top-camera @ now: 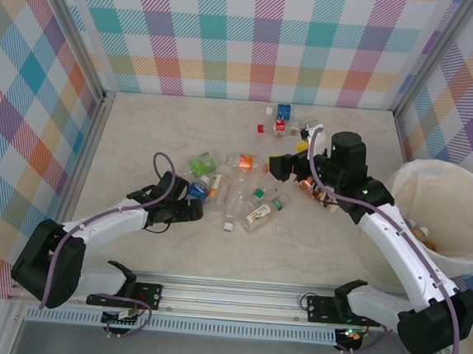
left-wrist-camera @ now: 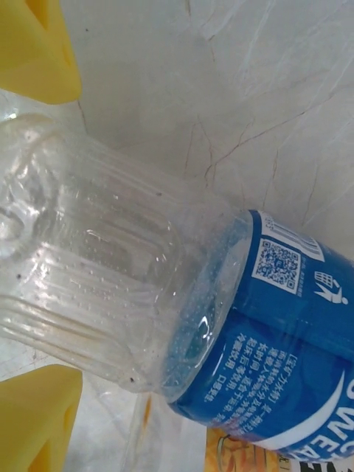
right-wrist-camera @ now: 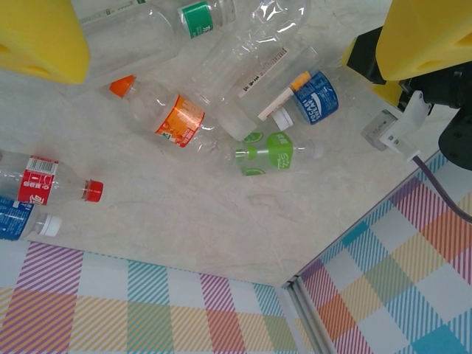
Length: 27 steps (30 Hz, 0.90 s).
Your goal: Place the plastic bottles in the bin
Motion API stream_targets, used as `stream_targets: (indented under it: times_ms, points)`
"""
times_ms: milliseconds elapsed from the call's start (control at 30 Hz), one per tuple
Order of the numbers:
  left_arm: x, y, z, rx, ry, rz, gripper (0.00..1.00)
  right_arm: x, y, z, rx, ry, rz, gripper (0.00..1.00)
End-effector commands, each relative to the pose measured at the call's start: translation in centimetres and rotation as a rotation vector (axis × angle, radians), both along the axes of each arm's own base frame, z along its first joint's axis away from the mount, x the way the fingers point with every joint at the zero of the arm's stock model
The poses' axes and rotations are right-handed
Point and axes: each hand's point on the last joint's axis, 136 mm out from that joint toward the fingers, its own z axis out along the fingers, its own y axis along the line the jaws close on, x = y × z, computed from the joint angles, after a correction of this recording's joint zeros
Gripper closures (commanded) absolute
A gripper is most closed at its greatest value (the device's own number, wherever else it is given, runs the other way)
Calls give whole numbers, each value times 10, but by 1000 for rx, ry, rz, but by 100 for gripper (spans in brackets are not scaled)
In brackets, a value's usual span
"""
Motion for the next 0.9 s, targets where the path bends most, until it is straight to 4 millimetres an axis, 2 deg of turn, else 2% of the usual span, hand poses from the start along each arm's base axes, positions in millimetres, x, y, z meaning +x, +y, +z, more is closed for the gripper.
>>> stream_targets:
  times_ms: [0,167,433,633,733,867]
  points:
    - [12,-12,5,22,-30,-80,12,-1,-4,11,1,-63,-14,0]
    - [20,-18,-6,51,-2,-121,13,-1,-6,9,-3,-63,-28,0]
    - [21,-23,-7,28,1,-135,34,0,-6,7,-4,-59,-33,0]
    - [21,-20,10,9,-57,-117,41,7,-7,11,51,-67,-77,0]
    - [24,-39,33,-111,-152,-171,41,14,-11,14,82,-74,-121,0]
    - [20,-54,58,-228,-236,-226,44,22,-18,18,118,-79,-196,0]
